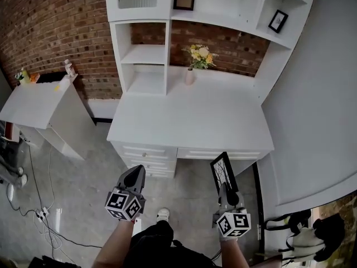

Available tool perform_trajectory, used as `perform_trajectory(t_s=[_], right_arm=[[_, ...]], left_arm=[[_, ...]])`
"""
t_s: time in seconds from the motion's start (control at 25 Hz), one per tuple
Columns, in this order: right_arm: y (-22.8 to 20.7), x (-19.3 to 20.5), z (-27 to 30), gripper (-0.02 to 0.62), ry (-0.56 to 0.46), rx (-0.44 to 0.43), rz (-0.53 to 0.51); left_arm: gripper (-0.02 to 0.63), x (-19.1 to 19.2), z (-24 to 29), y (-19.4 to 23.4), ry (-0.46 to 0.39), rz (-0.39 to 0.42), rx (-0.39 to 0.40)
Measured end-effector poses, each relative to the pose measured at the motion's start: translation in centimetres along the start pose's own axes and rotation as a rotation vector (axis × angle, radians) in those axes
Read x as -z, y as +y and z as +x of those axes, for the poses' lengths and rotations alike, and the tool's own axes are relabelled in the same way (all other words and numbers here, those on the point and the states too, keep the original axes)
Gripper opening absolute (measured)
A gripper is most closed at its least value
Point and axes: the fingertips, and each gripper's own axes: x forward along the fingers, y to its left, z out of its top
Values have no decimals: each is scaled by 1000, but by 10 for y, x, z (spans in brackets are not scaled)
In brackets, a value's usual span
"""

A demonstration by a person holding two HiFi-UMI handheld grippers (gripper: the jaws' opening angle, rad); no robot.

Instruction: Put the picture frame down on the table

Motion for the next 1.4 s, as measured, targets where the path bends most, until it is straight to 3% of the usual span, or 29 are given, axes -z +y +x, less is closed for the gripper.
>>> perform_trajectory(t_s=[0.64, 1.0, 1.24, 1.4], right_arm=[[-24, -1, 93, 23, 16, 100, 22], [-30, -4, 119, 23, 15, 140, 13], [-45, 5, 130, 23, 23, 149, 34], [-57, 11, 150, 23, 49, 129, 35]], left_arm=[[-3, -4, 120, 39, 72, 14, 124], [-3, 3, 158, 43, 89, -4, 181], [-3, 12, 174, 42, 111, -6, 185], [-3, 8, 188, 47, 86, -14, 146]])
